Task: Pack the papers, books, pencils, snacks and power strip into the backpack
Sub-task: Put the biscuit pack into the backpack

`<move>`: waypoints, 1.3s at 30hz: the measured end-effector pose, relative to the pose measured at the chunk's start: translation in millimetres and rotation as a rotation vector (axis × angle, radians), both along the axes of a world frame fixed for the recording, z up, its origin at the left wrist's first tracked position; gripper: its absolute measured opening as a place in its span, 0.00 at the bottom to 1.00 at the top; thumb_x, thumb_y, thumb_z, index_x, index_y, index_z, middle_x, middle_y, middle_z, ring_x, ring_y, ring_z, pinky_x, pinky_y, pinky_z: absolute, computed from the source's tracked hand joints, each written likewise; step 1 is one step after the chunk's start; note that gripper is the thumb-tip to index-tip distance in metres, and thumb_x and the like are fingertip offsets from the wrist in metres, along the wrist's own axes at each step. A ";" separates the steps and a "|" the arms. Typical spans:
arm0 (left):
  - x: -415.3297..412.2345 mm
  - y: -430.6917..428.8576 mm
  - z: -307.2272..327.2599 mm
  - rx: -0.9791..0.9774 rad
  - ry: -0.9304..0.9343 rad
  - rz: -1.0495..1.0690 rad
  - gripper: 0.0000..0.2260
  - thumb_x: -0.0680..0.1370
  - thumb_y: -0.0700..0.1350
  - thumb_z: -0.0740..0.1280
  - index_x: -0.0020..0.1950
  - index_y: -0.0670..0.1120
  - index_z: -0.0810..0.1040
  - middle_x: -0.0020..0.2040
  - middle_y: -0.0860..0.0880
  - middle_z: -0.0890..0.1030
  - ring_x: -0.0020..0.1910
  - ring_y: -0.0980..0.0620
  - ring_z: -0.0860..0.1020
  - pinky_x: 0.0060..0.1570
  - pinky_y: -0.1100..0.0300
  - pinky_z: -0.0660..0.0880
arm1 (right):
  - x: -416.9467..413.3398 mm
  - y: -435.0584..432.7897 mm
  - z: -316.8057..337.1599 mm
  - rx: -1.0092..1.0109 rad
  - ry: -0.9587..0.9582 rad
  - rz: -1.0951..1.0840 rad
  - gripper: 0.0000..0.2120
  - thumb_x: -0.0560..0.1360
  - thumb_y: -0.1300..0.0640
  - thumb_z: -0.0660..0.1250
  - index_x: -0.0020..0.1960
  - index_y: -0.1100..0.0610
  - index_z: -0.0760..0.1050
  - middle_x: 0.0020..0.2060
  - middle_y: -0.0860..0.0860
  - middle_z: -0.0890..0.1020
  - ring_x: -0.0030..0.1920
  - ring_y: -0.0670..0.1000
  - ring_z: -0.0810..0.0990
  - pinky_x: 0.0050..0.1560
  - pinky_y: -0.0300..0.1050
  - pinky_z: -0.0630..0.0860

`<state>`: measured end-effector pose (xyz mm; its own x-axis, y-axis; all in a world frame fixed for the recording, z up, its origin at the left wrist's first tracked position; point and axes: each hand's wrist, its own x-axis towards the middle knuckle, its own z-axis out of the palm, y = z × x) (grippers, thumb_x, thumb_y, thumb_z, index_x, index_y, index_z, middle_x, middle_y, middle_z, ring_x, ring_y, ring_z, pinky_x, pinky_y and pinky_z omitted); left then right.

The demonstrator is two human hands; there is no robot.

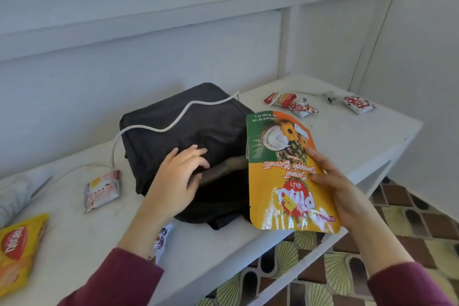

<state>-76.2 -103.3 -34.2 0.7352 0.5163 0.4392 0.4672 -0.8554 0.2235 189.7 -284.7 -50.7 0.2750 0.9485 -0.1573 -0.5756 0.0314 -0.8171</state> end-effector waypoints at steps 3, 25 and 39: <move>2.8 23.5 2.3 0.072 0.178 0.034 0.18 0.69 0.38 0.73 0.51 0.53 0.69 0.71 0.45 0.67 0.70 0.42 0.65 0.67 0.48 0.55 | -4.1 2.9 0.0 0.004 -0.014 0.017 0.29 0.57 0.61 0.78 0.57 0.48 0.78 0.55 0.56 0.81 0.47 0.61 0.83 0.38 0.53 0.81; -13.2 83.1 98.5 0.139 0.172 0.025 0.24 0.75 0.33 0.66 0.65 0.57 0.73 0.47 0.52 0.67 0.46 0.45 0.71 0.43 0.57 0.63 | -53.5 56.5 39.6 -0.109 -0.347 0.120 0.21 0.74 0.68 0.64 0.61 0.49 0.76 0.56 0.55 0.81 0.50 0.59 0.83 0.46 0.53 0.81; -22.7 84.4 104.1 0.057 0.167 -0.011 0.26 0.75 0.36 0.67 0.64 0.62 0.70 0.49 0.53 0.67 0.48 0.53 0.67 0.45 0.59 0.63 | -94.4 164.2 56.8 -0.209 -0.539 0.301 0.20 0.75 0.66 0.63 0.61 0.46 0.73 0.59 0.55 0.75 0.51 0.56 0.80 0.44 0.46 0.80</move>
